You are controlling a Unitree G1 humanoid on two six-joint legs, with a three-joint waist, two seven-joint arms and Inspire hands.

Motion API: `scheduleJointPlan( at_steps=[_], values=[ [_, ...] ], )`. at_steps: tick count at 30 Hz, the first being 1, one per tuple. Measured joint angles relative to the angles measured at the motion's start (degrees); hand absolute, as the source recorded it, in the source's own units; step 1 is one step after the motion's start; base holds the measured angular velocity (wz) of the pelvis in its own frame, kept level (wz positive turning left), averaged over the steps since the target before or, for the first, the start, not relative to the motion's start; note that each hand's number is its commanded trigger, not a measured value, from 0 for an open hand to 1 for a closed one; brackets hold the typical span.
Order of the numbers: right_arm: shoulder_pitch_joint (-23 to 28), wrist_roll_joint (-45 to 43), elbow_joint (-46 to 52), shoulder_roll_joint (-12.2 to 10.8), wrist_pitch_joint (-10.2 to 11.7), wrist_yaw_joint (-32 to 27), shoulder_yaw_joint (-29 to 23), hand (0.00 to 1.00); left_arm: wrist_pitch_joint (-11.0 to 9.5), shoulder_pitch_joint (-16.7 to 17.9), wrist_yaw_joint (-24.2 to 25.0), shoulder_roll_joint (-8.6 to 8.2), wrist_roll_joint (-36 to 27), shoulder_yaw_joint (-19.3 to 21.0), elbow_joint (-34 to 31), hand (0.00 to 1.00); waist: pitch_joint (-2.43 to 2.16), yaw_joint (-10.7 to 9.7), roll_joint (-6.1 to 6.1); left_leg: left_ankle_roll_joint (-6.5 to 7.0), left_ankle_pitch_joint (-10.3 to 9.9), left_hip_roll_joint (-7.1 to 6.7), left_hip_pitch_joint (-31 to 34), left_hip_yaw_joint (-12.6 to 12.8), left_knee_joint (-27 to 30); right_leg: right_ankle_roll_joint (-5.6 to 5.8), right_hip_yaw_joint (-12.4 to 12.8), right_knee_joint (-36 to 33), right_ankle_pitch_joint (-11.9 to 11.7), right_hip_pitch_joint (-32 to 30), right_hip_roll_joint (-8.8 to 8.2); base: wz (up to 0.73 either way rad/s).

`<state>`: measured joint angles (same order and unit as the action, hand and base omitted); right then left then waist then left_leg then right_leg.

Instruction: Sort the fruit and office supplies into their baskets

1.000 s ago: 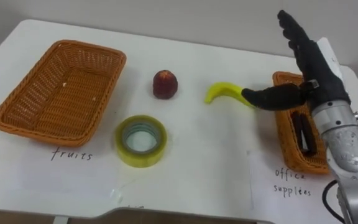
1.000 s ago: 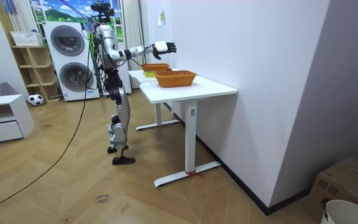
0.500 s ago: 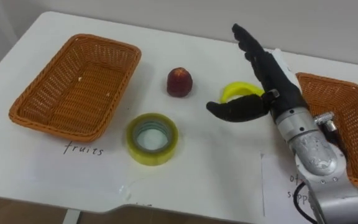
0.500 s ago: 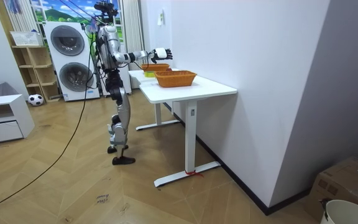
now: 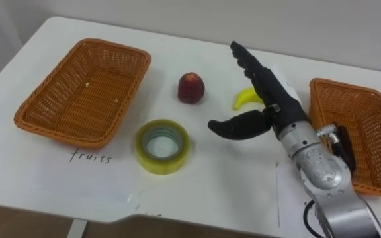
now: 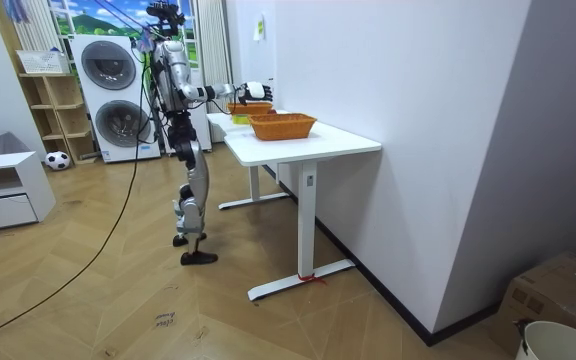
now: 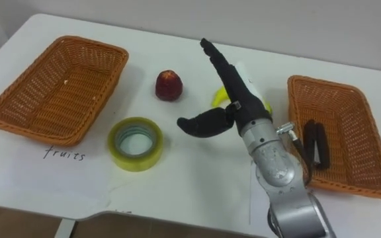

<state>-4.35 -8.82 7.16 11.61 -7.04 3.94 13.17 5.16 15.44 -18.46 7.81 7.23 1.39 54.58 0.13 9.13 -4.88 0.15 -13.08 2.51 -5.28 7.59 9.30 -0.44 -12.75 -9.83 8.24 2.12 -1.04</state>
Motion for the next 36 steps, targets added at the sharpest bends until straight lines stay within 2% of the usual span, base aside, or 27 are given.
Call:
scheduleJointPlan(
  at_steps=[9, 12, 19, 30, 36],
  values=[
    [-3.9, -0.2, -3.5, -1.2, 0.0, 0.2, 1.4, 0.0, -0.2, -1.1, 0.0, -0.09, -0.9, -0.8, 0.0, 0.0, 0.32, 1.0, 0.06, -0.01, 0.0, 0.09, 0.1, -0.3, -0.5, -0.07, -0.6, 0.1, -0.1, -0.1, 0.14, 0.01],
    [-3.9, -0.4, -3.5, -2.2, 0.0, 0.2, 1.7, 0.0, -0.2, -1.1, -0.1, -0.09, -0.9, -1.8, -0.3, 0.0, 0.43, 1.1, 0.22, -0.01, 0.0, 0.04, 0.2, -0.3, -0.5, -0.07, -1.8, 0.2, -0.1, -0.1, 0.01, 0.0],
    [-4.1, -1.8, -3.5, -2.2, 0.0, 0.6, 3.9, 0.0, -0.4, -1.9, -0.2, -0.09, -0.8, -2.3, -1.1, 0.0, 0.62, 2.0, 0.65, 0.0, 0.0, -0.22, 0.8, -1.2, -0.1, -0.05, -3.2, 0.4, 0.0, -0.2, -0.48, 0.05],
    [-5.9, -7.3, -3.5, -2.4, 0.0, 1.3, 4.9, 0.0, -0.4, -1.7, -1.3, -0.54, -0.8, -2.6, -1.9, 0.0, 0.25, 2.7, 1.81, 0.07, 0.1, -0.2, 1.3, -1.7, 0.2, -0.05, -4.6, 0.3, 0.0, -0.2, -0.85, 0.02],
    [-5.9, -7.3, -4.2, -2.4, 0.0, 1.3, 6.4, 0.0, -0.4, -1.5, -1.3, -0.33, -0.8, -4.6, -3.0, 0.0, 0.33, 3.1, 2.0, 0.08, 0.2, -0.2, 1.3, -1.8, 0.1, -0.07, -4.7, 0.1, -0.1, -0.2, -0.65, 0.0]
  ],
)
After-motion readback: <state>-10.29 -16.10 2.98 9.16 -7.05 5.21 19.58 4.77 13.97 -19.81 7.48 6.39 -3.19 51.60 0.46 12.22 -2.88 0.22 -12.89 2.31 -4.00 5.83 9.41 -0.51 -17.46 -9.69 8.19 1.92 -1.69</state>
